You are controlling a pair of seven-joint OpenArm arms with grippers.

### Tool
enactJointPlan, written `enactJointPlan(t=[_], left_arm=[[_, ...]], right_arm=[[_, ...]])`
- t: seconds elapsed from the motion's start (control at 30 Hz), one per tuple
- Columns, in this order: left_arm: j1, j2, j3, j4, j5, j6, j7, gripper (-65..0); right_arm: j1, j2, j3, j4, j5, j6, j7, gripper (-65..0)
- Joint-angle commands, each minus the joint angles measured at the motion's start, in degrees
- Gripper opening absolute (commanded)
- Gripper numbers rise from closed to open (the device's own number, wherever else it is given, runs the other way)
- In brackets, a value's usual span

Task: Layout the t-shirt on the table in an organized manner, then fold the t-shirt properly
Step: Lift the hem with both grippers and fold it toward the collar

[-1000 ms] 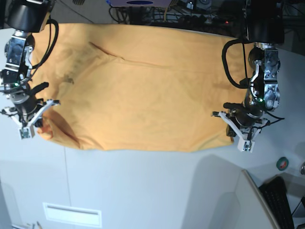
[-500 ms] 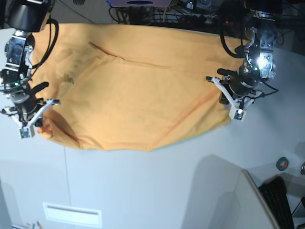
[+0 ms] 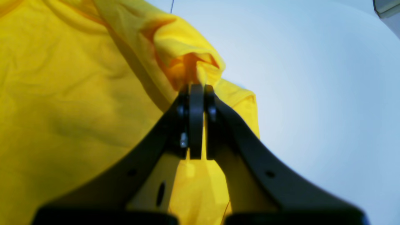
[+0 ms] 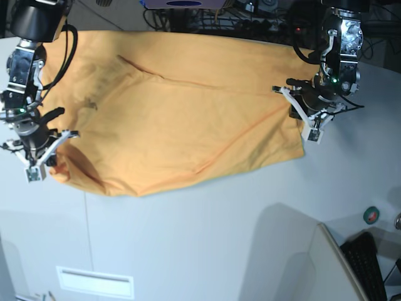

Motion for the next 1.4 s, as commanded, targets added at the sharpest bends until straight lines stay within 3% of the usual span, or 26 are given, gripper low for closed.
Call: enactJointPlan(t=[0.0, 0.07, 0.13, 0.33, 0.57, 0.7, 0.9, 1.27, 1.37], left_arm=[[0.40, -0.79, -0.31, 1.79, -0.21, 0.21, -0.84, -42.6], [1.28, -0.87, -0.39, 3.73, -0.30, 0.21, -0.84, -26.3], [2.86, -2.10, -1.89, 6.80, -0.83, 0.21, -0.84, -20.4], [1.45, -2.02, -9.45, 10.06, -0.92, -0.05, -0.75, -20.4], [-14.28, -1.93, -10.77, -14.21, -0.92, -0.32, -0.84, -20.4], [-18.94, -0.26, -11.12, -20.54, -0.92, -4.71, -1.10, -20.4], [-20.52, 2.47, -10.86, -20.98, -0.92, -4.97, -1.19, -20.4], [-23.69, 3.79, -10.77, -26.25, -0.83, -4.97, -1.28, -20.6], [-23.69, 4.31, -10.77, -27.22, -0.74, -4.97, -3.04, -28.6]], right_arm=[[0.81, 0.63, 0.16, 1.11, 0.46, -0.07, 1.27, -65.0], [0.81, 0.63, 0.16, 1.11, 0.46, -0.07, 1.27, -65.0], [0.81, 0.63, 0.16, 1.11, 0.46, -0.07, 1.27, -65.0], [0.81, 0.81, 0.16, 1.11, 0.46, -0.07, 1.27, -65.0], [0.81, 0.81, 0.16, 1.11, 0.46, -0.07, 1.27, -65.0], [0.81, 0.81, 0.16, 1.11, 0.46, -0.07, 1.27, -65.0], [0.81, 0.81, 0.16, 1.02, 0.46, -0.07, 1.27, -65.0], [0.81, 0.81, 0.16, 0.94, 0.46, -0.07, 1.27, -65.0], [0.81, 0.81, 0.16, 0.94, 0.46, -0.07, 1.27, -65.0]])
